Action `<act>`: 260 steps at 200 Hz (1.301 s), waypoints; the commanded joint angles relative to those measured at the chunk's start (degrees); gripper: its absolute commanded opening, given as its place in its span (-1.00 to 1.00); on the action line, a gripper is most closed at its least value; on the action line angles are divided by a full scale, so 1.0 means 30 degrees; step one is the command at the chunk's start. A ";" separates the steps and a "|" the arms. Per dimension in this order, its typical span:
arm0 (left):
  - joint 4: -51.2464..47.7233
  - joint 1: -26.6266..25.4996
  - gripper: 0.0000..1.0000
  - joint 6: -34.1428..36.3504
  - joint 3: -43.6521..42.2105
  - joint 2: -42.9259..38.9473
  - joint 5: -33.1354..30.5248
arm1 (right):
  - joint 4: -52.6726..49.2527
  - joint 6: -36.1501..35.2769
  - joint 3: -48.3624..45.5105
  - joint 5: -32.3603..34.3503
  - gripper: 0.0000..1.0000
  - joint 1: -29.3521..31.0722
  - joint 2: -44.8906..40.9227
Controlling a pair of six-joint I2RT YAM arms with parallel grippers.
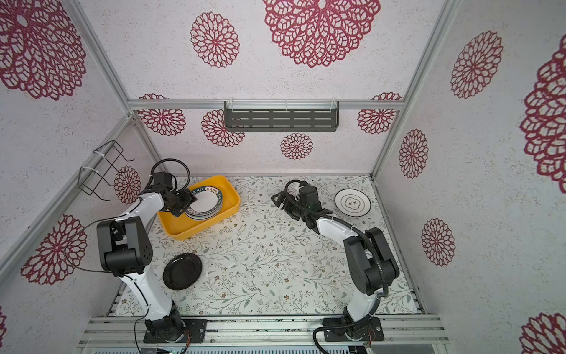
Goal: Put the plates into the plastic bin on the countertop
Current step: 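Open the left gripper and lift it while the right moves toward the last far plate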
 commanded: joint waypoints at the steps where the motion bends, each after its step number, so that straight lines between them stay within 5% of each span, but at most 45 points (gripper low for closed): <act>1: -0.0417 -0.0247 0.50 0.0522 0.0466 0.0664 -0.0505 | 0.0344 -0.0440 -0.0074 0.0352 0.98 -0.0174 -0.1251; 67: 0.0128 -0.0537 0.57 0.0838 0.0228 0.0166 -0.0556 | 0.0284 -0.0423 -0.0135 0.0521 0.98 -0.0259 -0.1382; 138: 0.1326 -0.0741 0.69 0.0979 -0.1788 -0.3875 -0.1156 | -0.0266 -0.0563 -0.0847 0.1302 0.98 -0.0302 -0.2539; 214: 0.3494 -0.2225 1.00 0.1613 -0.4832 -0.9372 0.0206 | -0.2334 -0.1061 -0.3464 0.4567 0.98 -0.0995 -0.6030; 260: 0.5568 -0.3620 0.94 0.1180 -0.6498 -1.1849 0.1833 | -0.3249 -0.0643 -0.6249 0.7071 0.98 -0.2348 -0.8772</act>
